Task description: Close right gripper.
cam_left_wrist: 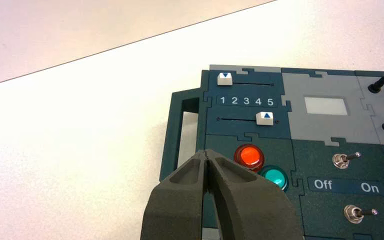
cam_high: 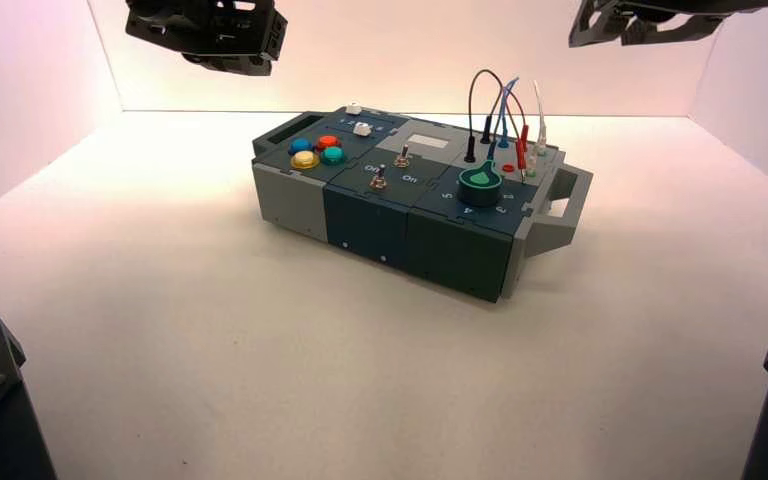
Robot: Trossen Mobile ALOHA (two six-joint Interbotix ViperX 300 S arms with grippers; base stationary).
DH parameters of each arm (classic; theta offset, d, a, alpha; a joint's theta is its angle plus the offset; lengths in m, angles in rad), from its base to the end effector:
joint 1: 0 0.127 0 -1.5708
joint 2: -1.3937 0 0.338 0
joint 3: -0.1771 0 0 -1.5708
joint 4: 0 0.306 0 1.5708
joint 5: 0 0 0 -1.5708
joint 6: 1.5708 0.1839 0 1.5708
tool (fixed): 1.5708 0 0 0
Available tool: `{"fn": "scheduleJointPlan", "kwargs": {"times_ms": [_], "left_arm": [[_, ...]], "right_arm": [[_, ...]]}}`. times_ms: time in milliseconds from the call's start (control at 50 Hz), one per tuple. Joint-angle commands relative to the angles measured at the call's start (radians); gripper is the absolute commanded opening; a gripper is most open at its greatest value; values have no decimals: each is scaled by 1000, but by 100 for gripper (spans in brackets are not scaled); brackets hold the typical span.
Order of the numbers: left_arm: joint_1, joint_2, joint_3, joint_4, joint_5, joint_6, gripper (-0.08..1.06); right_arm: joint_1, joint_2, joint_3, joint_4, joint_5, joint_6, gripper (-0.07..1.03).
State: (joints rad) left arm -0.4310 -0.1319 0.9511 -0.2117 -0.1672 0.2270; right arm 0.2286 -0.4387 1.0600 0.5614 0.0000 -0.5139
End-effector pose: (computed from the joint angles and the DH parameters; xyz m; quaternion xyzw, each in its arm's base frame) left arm 0.3387 -0.1487 0.1290 0.0828 0.3116 -0.1891 0.9275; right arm 0.3028 0.0705 0.1683 -0.0124 0.3062 0.1013 0.9465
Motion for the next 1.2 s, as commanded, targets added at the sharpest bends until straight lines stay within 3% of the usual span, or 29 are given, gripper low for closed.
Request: {"fn": "scheduleJointPlan", "kwargs": {"times_ms": [20, 160, 300, 440, 1200], "left_arm": [[5, -23, -8, 2, -11, 6, -3], [3, -23, -8, 2, -11, 5, -3], [5, -23, -8, 2, -11, 6, -3], [5, -23, -8, 2, -9, 6, -3], [5, -29, -9, 2, -11, 5, -3]], "right_arm": [[3, -12, -18, 3, 0, 3, 61], [3, -14, -20, 3, 28, 3, 25], [3, -14, -18, 5, 44, 5, 18], [3, -14, -18, 9, 51, 5, -1], [5, -12, -20, 8, 55, 2, -2]]}}
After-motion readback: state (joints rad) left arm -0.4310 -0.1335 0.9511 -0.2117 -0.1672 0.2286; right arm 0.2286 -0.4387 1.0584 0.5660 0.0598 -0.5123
